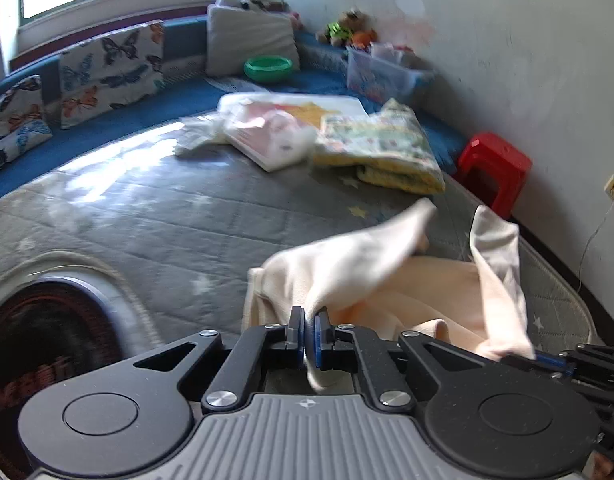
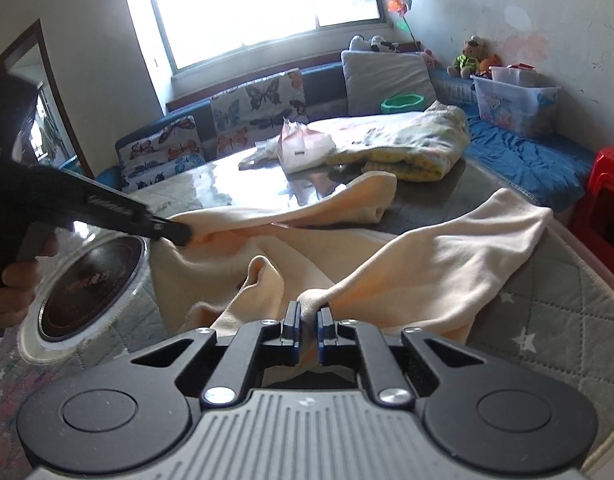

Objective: Fold clothes

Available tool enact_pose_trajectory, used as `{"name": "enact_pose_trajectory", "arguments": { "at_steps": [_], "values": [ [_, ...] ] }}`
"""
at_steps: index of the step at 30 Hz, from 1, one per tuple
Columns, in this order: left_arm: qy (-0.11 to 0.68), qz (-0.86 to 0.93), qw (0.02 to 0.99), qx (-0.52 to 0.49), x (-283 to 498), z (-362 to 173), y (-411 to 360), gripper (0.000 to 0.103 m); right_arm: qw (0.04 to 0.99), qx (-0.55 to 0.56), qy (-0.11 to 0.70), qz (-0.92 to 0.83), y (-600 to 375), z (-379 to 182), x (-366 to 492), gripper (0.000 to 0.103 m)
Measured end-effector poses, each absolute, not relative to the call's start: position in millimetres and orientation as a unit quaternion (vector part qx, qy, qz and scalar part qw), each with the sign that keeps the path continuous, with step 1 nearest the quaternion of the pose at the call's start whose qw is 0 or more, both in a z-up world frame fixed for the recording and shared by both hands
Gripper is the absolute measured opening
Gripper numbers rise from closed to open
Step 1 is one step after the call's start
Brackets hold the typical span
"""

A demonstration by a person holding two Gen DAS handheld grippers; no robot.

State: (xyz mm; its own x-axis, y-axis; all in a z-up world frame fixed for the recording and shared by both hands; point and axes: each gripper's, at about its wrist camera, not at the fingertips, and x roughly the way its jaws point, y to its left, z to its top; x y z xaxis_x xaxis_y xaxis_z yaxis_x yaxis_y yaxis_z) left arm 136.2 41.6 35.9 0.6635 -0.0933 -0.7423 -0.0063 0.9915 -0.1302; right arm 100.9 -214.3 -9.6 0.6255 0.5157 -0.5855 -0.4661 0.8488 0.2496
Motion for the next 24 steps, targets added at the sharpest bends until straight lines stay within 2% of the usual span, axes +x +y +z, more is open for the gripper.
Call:
{"name": "enact_pose_trajectory", "arguments": {
  "at_steps": [8, 18, 22, 24],
  "values": [
    [0.386, -0.014, 0.919, -0.084, 60, 52, 88, 0.005, 0.892, 0.046, 0.314, 0.321, -226, 23, 64, 0.006],
    [0.435, -0.005, 0.894, -0.106, -44, 18, 129, 0.006, 0.822, -0.035, 0.364, 0.437, -203, 26, -7, 0.007],
    [0.465, 0.005, 0.879, -0.106, -66, -1, 139, 0.010, 0.803, -0.060, 0.369, 0.465, -189, 25, -23, 0.022],
    [0.471, 0.007, 0.875, -0.111, -74, -5, 146, 0.011, 0.802, -0.060, 0.366, 0.468, -188, 30, -21, 0.025]
  ]
}}
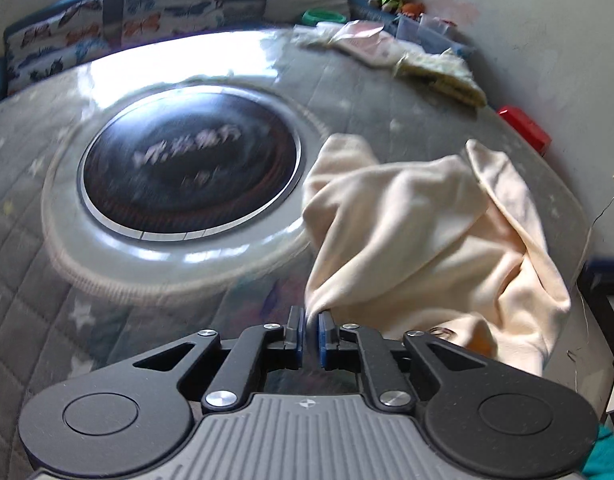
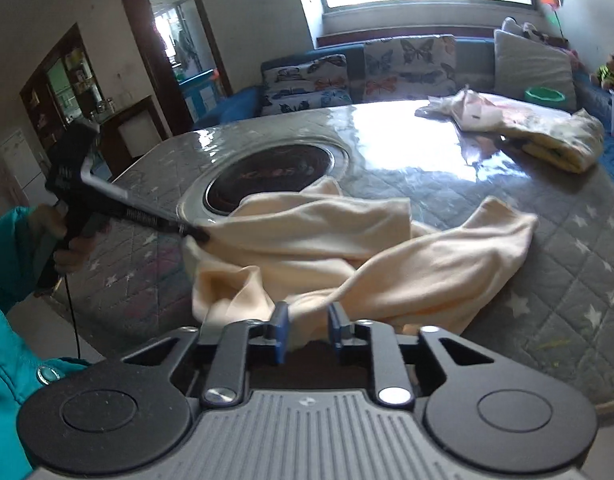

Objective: Fold clothes

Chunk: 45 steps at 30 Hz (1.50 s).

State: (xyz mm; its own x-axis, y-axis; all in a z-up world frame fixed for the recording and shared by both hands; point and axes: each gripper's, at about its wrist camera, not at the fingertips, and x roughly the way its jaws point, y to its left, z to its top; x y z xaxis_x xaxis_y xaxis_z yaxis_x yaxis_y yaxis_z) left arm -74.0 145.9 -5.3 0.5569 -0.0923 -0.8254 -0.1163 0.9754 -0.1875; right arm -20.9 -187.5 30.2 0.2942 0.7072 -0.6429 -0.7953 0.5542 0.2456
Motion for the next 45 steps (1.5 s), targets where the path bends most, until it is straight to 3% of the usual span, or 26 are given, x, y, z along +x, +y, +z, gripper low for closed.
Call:
{"name": "enact_pose_trajectory", "arguments": {
  "at_steps": [4, 8, 10, 13, 17, 30, 45],
  "values": [
    [0.462, 0.009, 0.879, -0.118, -83, -2, 158, 0.023, 0.825, -0.054, 0.351, 0.439, -182, 38, 4, 0.037],
    [0.440, 0.015, 0.891, -0.115, -74, 12, 164, 0.027, 0.846, -0.067, 0.357, 0.390, -164, 24, 42, 0.037],
    [0.432, 0.014, 0.895, -0.112, -70, 18, 166, 0.037, 0.848, -0.071, 0.366, 0.378, -153, 13, 58, 0.037],
    [0.429, 0.016, 0.897, -0.105, -69, 24, 169, 0.043, 0.853, -0.102, 0.361, 0.363, -133, 0, 72, 0.038],
    [0.428, 0.042, 0.896, -0.115, -63, 26, 178, 0.043, 0.849, -0.164, 0.345, 0.365, -110, -16, 73, 0.051],
    [0.415, 0.023, 0.903, -0.111, 38, 18, 160, 0.043, 0.865, -0.236, 0.367, 0.247, -147, -26, 71, 0.051],
    [0.443, -0.016, 0.891, -0.093, 95, -24, 139, 0.043, 0.881, -0.174, 0.367, 0.243, -172, -8, 78, 0.051]
  ]
}}
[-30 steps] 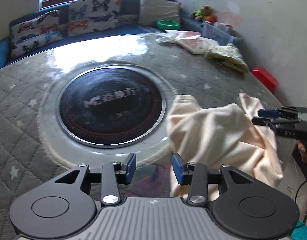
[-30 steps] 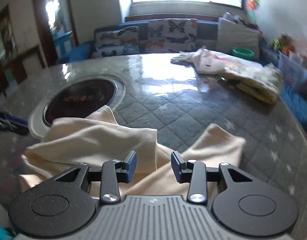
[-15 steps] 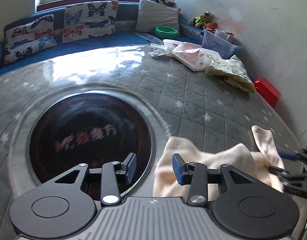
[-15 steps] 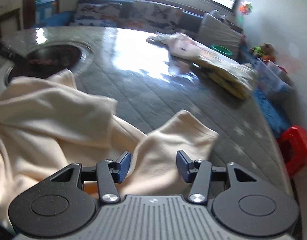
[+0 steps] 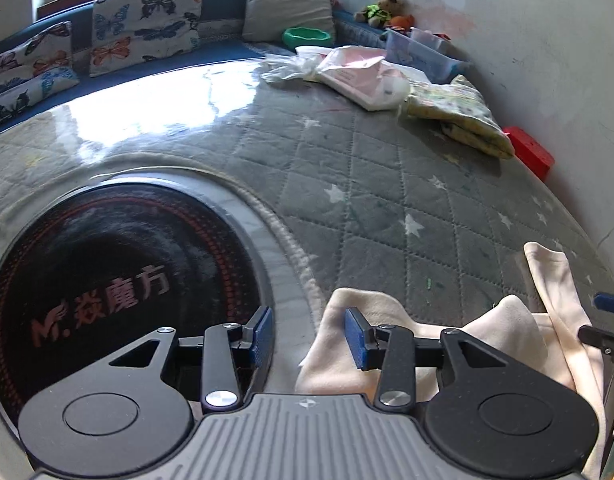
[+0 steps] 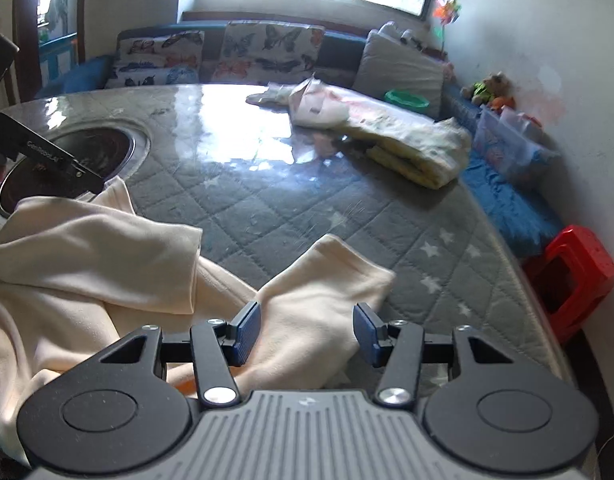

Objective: Fold clothes

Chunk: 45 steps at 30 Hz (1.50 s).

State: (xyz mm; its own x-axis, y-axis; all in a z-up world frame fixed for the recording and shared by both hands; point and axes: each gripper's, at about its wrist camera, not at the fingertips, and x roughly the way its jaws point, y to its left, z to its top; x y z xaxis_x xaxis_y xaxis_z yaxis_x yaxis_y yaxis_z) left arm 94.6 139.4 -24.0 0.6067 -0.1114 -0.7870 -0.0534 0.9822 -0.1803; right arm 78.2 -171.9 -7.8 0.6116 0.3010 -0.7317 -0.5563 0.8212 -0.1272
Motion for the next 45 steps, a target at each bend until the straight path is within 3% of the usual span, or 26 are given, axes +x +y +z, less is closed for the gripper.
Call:
{"name": "enact_pose_trajectory", "arguments": {
  "at_steps": [7, 12, 19, 23, 29, 32, 45],
  "values": [
    [0.437, -0.045, 0.896, -0.068, 102, -28, 126, 0.040, 0.874, -0.186, 0.391, 0.218, -183, -23, 86, 0.052],
    [0.430, -0.062, 0.899, -0.050, 100, -27, 119, 0.022, 0.883, -0.197, 0.390, 0.172, -196, -19, 81, 0.055],
    [0.416, -0.058, 0.907, -0.035, 98, -26, 113, 0.010, 0.907, -0.188, 0.342, 0.156, -201, -7, 73, 0.055],
    [0.406, -0.034, 0.912, -0.041, 94, -22, 118, 0.009, 0.897, -0.160, 0.340, 0.234, -180, -5, 79, 0.053],
    [0.388, -0.008, 0.921, -0.048, 79, -12, 132, 0.008, 0.874, -0.205, 0.345, 0.274, -148, -26, 81, 0.053],
    [0.382, 0.006, 0.922, -0.055, 73, -9, 141, 0.008, 0.869, -0.248, 0.341, 0.261, -140, -31, 76, 0.045],
    [0.380, 0.037, 0.921, -0.080, 54, -12, 167, 0.008, 0.906, -0.228, 0.335, 0.125, -177, -13, 82, 0.046]
  ]
}}
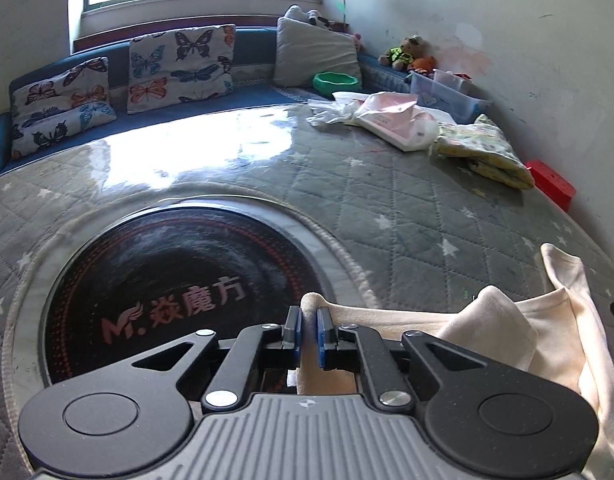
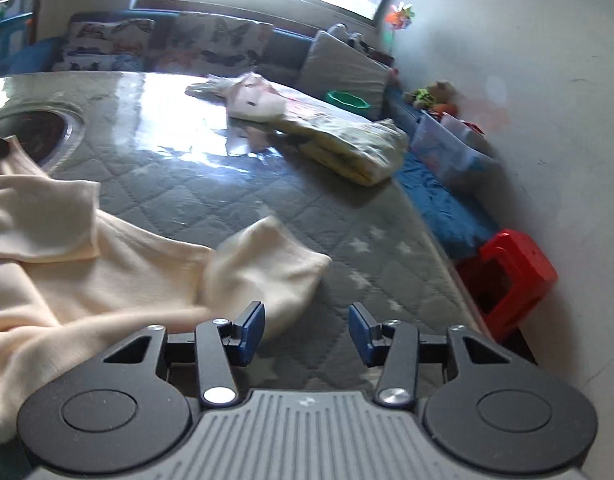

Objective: Fold clothes

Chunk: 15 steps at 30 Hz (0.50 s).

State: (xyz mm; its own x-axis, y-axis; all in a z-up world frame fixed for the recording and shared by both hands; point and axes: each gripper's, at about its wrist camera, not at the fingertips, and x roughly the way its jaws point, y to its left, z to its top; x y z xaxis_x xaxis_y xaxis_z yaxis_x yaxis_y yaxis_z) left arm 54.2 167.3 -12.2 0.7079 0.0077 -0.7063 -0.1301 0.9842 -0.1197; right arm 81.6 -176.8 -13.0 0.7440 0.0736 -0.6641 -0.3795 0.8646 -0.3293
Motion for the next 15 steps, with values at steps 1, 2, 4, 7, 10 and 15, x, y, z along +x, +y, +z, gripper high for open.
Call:
{"name": "enact_pose_trajectory", "arguments": {
  "at_steps": [1, 2, 4, 7, 10, 15],
  "values": [
    [0.380, 0.037, 0.920, -0.083, 54, -12, 168, 0.008, 0.909, -0.221, 0.330, 0.126, -178, -12, 82, 0.046],
    [0.381, 0.035, 0.920, -0.084, 53, -12, 169, 0.009, 0.912, -0.202, 0.325, 0.145, -179, -8, 83, 0.046],
    [0.382, 0.035, 0.920, -0.081, 52, -12, 168, 0.009, 0.913, -0.168, 0.320, 0.191, -177, 1, 84, 0.045],
    [0.381, 0.036, 0.920, -0.078, 52, -11, 166, 0.009, 0.899, -0.147, 0.328, 0.252, -159, 1, 93, 0.044],
    [0.378, 0.037, 0.921, -0.080, 48, -9, 167, 0.009, 0.884, -0.151, 0.347, 0.276, -140, -13, 110, 0.040],
    [0.371, 0.047, 0.924, -0.082, 40, -5, 174, 0.009, 0.866, -0.156, 0.371, 0.296, -127, -30, 129, 0.034]
  ]
}}
